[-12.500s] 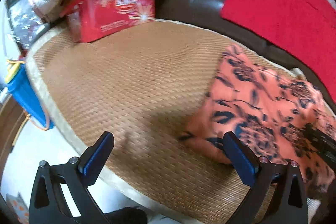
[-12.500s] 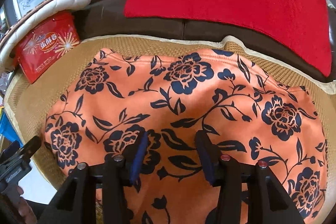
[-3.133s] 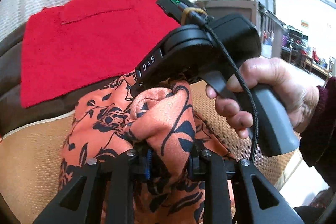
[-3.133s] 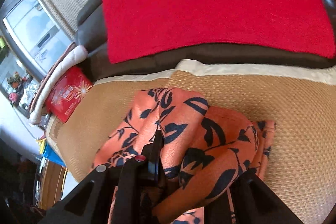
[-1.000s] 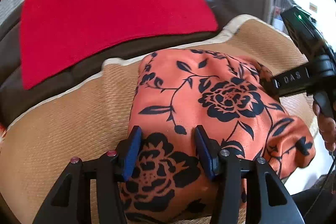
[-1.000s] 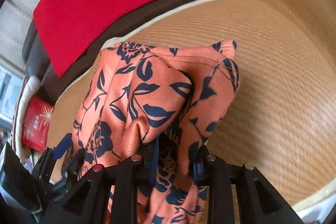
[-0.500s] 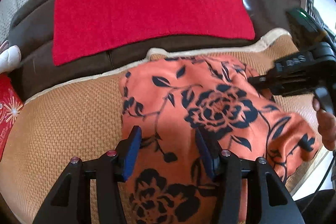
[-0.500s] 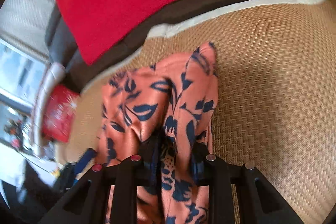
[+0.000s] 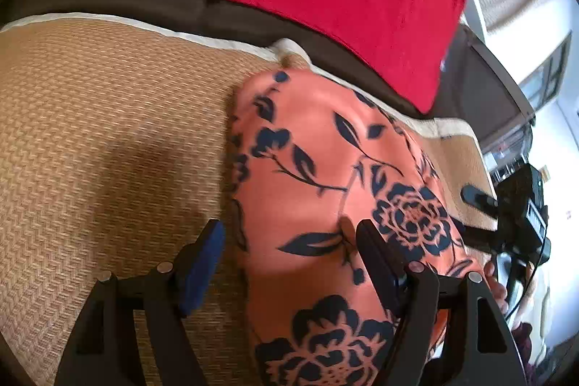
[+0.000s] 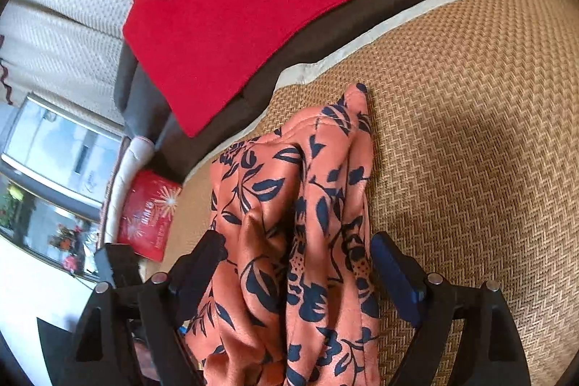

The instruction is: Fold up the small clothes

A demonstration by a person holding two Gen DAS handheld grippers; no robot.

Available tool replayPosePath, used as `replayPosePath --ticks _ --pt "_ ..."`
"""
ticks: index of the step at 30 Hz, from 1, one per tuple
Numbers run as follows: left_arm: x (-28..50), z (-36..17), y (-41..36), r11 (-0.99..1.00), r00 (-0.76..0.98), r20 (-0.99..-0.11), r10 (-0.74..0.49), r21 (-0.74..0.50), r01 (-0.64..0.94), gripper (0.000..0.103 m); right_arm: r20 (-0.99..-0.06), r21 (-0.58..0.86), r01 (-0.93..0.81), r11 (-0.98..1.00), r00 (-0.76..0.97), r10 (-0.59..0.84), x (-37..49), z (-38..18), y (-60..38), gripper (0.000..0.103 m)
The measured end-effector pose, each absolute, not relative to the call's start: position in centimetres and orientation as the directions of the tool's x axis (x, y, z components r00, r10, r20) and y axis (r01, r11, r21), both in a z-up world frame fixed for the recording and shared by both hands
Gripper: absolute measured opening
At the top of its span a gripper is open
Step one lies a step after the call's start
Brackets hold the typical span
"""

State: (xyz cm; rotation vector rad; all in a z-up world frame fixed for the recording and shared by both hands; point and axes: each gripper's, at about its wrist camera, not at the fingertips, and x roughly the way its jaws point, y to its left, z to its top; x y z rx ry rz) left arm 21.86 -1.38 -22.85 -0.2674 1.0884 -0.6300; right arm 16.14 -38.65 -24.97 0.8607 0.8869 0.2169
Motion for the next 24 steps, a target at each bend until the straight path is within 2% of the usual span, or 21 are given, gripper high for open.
replayPosePath --ticks 3,6,8,9,11,14,20,21,22,24 --pt "21.0 -22.3 -2.5 0.811 0.347 -0.746 -0.569 -0.439 0.386 0.076 -0.564 0.688 0.133 0.713 0.716 0.411 15.0 -22.6 -38.1 0.087" --pt "20.8 -22.5 -3.9 0.824 0.355 -0.766 -0.537 -0.385 0.416 0.076 -0.505 0.640 -0.001 0.769 0.754 0.421 13.6 -19.5 -36.1 0.083" --pt "20.6 -22.8 -4.7 0.835 0.360 -0.781 -0.510 -0.348 0.427 0.076 -0.536 0.552 -0.082 0.830 0.727 0.428 12.8 -18.6 -33.5 0.067" --pt "20.5 -22.8 -4.5 0.834 0.363 -0.780 -0.511 -0.347 0.429 0.076 -0.559 0.524 -0.104 0.845 0.707 0.434 12.5 -18.7 -32.6 0.062" --pt "20.6 -22.8 -4.5 0.836 0.365 -0.779 -0.509 -0.347 0.426 0.076 -0.614 0.500 -0.145 0.854 0.636 0.467 12.3 -20.0 -30.7 0.034" --pt "20.6 -22.8 -3.8 0.830 0.356 -0.774 -0.524 -0.371 0.416 0.078 -0.786 0.366 -0.071 0.928 0.510 0.349 12.3 -24.5 -29.3 0.029" --pt "20.3 -22.7 -4.8 0.844 0.387 -0.778 -0.495 -0.325 0.427 0.078 -0.761 0.475 0.001 0.880 0.502 0.410 12.6 -23.7 -31.9 0.028" --pt "20.4 -22.7 -4.9 0.844 0.388 -0.779 -0.493 -0.320 0.431 0.078 -0.731 0.512 0.017 0.859 0.534 0.425 12.8 -22.6 -32.6 0.028" --pt "20.5 -22.7 -5.0 0.843 0.387 -0.778 -0.495 -0.320 0.433 0.078 -0.700 0.528 0.017 0.849 0.575 0.424 13.0 -21.7 -33.0 0.033" --pt "20.5 -22.8 -5.7 0.839 0.384 -0.777 -0.499 -0.324 0.436 0.078 -0.653 0.519 0.011 0.855 0.650 0.389 14.1 -19.8 -33.5 0.033"
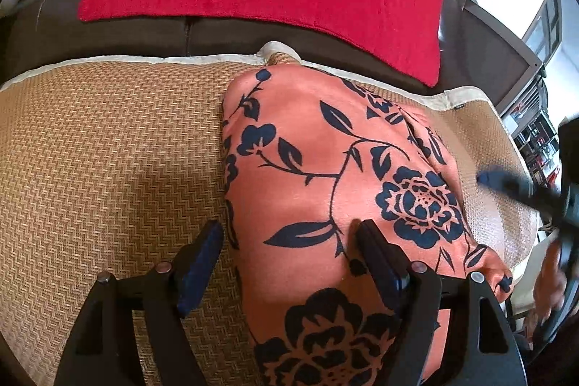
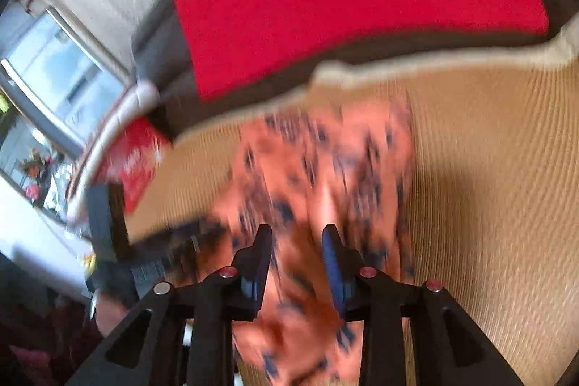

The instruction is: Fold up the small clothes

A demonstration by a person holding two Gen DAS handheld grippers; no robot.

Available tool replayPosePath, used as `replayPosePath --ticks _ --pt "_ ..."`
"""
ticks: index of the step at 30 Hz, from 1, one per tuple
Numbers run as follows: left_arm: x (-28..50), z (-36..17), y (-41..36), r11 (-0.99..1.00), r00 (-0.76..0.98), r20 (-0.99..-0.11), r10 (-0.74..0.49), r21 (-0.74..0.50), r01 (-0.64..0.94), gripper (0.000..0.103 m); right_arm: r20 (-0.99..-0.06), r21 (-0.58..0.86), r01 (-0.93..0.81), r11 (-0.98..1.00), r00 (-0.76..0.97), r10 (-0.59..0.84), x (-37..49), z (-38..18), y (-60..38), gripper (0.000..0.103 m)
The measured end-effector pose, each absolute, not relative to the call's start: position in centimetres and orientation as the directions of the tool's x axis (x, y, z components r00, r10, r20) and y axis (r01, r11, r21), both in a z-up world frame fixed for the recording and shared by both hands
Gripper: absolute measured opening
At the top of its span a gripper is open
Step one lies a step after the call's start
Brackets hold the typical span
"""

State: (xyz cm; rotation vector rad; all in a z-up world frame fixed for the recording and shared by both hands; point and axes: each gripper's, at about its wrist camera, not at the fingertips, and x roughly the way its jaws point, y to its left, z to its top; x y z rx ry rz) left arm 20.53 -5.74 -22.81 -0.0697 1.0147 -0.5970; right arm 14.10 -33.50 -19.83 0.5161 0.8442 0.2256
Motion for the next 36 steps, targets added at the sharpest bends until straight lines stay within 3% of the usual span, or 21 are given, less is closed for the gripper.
replayPosePath --ticks 4,7,10,16,18,19,25,36 --pt "20.4 -22.8 -6.5 0.839 0.389 -0.777 -0.495 -0.311 0.447 0.078 -0.634 0.560 0.020 0.828 0.654 0.413 18.2 -20.3 -33.5 0.033" --pt "19.8 -22.2 -7.3 0.841 0.396 -0.781 -0.483 -0.288 0.458 0.078 -0.753 0.514 0.173 0.840 0.560 0.346 21.8 -25.1 -34.3 0.029" --pt "19.7 -22.6 -7.8 0.844 0.408 -0.782 -0.471 -0.264 0.467 0.078 -0.684 0.622 0.165 0.765 0.589 0.430 22.0 -27.1 -36.0 0.025" --pt "18.9 -22.2 -7.7 0.849 0.428 -0.780 -0.456 -0.238 0.471 0.078 -0.658 0.596 0.126 0.793 0.643 0.392 18.5 -23.9 -37.3 0.033" --pt "18.4 -21.9 -8.0 0.854 0.451 -0.779 -0.436 -0.201 0.479 0.078 -0.627 0.635 0.135 0.761 0.666 0.405 16.8 -23.6 -38.3 0.064" --pt "18.2 -21.8 -8.2 0.856 0.463 -0.777 -0.425 -0.180 0.484 0.078 -0.618 0.642 0.152 0.751 0.682 0.390 15.7 -23.6 -38.9 0.086" --pt "16.9 -20.9 -9.3 0.860 0.520 -0.767 -0.375 -0.078 0.505 0.078 -0.580 0.690 0.145 0.709 0.697 0.422 13.3 -24.2 -40.3 0.086" --pt "16.5 -20.8 -10.0 0.863 0.539 -0.764 -0.354 -0.044 0.504 0.078 -0.572 0.719 0.127 0.683 0.667 0.478 14.2 -25.1 -39.9 0.086"
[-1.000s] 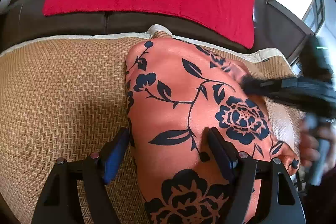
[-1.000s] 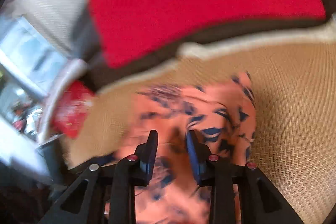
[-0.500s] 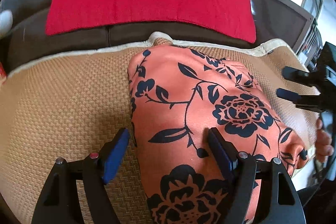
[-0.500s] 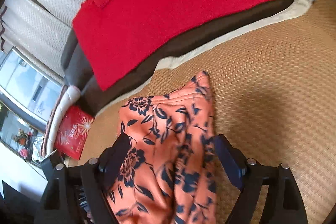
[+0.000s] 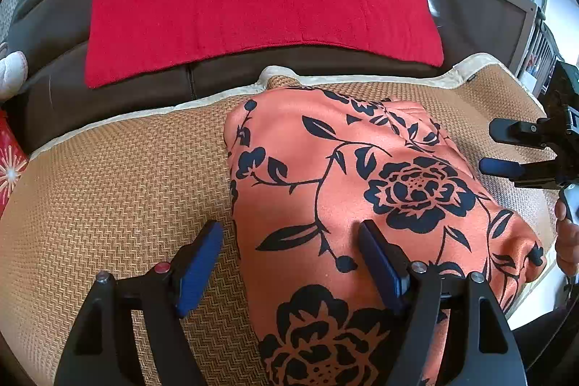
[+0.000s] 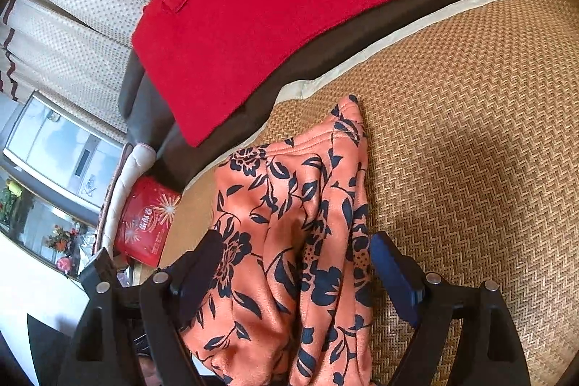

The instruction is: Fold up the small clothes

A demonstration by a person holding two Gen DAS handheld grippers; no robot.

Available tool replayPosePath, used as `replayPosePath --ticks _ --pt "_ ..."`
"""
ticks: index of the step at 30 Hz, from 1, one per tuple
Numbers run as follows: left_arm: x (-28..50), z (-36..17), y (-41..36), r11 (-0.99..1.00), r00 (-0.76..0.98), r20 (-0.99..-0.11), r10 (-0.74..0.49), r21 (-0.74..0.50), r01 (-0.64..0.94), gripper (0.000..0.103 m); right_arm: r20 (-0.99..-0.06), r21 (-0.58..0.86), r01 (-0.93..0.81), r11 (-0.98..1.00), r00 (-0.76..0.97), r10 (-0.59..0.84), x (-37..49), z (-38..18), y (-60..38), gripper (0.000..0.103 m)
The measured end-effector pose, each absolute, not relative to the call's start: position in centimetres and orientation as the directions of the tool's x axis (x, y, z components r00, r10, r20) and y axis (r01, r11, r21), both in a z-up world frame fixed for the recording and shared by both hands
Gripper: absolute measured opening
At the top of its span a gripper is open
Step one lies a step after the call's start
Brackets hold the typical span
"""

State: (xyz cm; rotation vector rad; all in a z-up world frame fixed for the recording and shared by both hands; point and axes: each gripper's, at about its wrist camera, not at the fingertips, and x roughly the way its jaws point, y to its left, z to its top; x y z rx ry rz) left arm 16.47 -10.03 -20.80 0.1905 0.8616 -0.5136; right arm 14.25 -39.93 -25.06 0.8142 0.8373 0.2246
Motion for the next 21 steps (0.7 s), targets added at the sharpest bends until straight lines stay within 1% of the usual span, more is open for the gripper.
replayPosePath --ticks 14,18,21 --pt "16.8 -20.8 -10.3 0.862 0.535 -0.767 -0.356 -0.048 0.504 0.078 -0.568 0.728 0.125 0.674 0.660 0.491 14.8 -25.7 -39.9 0.086" --pt "17.4 -20.8 -9.9 0.858 0.504 -0.772 -0.386 -0.101 0.503 0.078 -0.564 0.732 0.128 0.669 0.664 0.490 14.9 -25.7 -40.2 0.086" --pt "18.0 -20.5 -8.9 0.851 0.474 -0.768 -0.429 -0.169 0.497 0.078 -0.581 0.724 0.148 0.674 0.659 0.479 15.1 -26.1 -40.6 0.086"
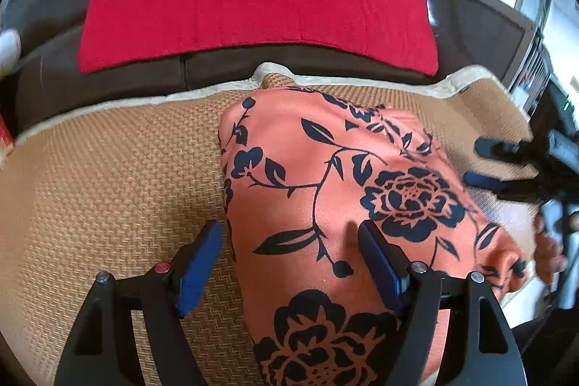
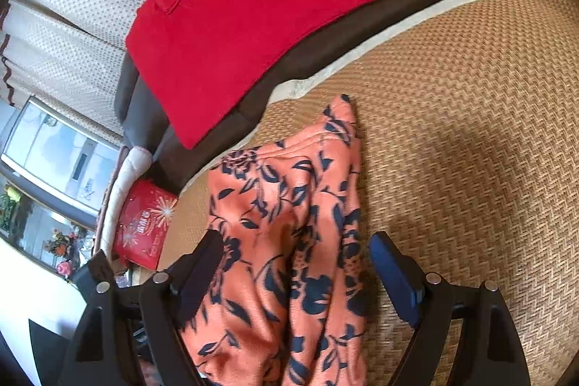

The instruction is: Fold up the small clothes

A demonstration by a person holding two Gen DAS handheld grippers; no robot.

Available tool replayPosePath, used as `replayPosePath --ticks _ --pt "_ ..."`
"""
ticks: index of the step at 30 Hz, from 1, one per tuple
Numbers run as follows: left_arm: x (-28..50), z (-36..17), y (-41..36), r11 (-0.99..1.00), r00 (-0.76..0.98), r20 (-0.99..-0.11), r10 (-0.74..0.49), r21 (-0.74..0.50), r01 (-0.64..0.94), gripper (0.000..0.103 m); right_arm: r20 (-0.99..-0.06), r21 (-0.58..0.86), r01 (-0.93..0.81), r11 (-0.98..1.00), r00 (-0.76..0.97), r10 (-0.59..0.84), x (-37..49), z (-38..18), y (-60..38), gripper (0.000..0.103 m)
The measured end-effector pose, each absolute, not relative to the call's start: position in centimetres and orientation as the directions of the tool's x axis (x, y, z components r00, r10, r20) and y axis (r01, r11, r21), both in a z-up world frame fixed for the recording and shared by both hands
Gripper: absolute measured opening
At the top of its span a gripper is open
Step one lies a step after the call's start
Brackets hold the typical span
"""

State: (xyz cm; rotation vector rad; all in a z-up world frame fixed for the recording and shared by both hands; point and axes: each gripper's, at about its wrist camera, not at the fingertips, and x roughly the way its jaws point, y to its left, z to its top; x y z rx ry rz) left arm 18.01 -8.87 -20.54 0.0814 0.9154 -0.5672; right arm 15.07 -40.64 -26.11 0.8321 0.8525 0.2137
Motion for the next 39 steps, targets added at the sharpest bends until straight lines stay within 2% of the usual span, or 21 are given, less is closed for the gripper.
replayPosePath --ticks 4,16,27,33,39 --pt "18.8 -20.8 -7.9 0.858 0.453 -0.776 -0.439 -0.212 0.468 0.078 -0.591 0.729 0.183 0.660 0.654 0.472 15.2 -27.0 -41.8 0.086" --pt "21.4 -21.5 -5.2 0.818 0.353 -0.769 -0.534 -0.364 0.445 0.078 -0.529 0.808 0.179 0.561 0.639 0.559 15.4 -29.0 -43.2 0.086" --pt "22.5 -23.4 -6.4 0.788 0.273 -0.787 -0.553 -0.386 0.481 0.080 -0.513 0.826 0.142 0.546 0.590 0.623 15.6 -30.0 -42.1 0.086" --pt "23.4 -23.7 -6.7 0.765 0.243 -0.771 -0.589 -0.436 0.474 0.082 -0.494 0.839 0.110 0.532 0.562 0.663 16.4 -29.8 -39.8 0.086" --pt "23.4 -23.4 -7.1 0.747 0.244 -0.741 -0.626 -0.480 0.461 0.081 -0.524 0.811 0.086 0.579 0.547 0.652 17.3 -29.3 -36.7 0.086"
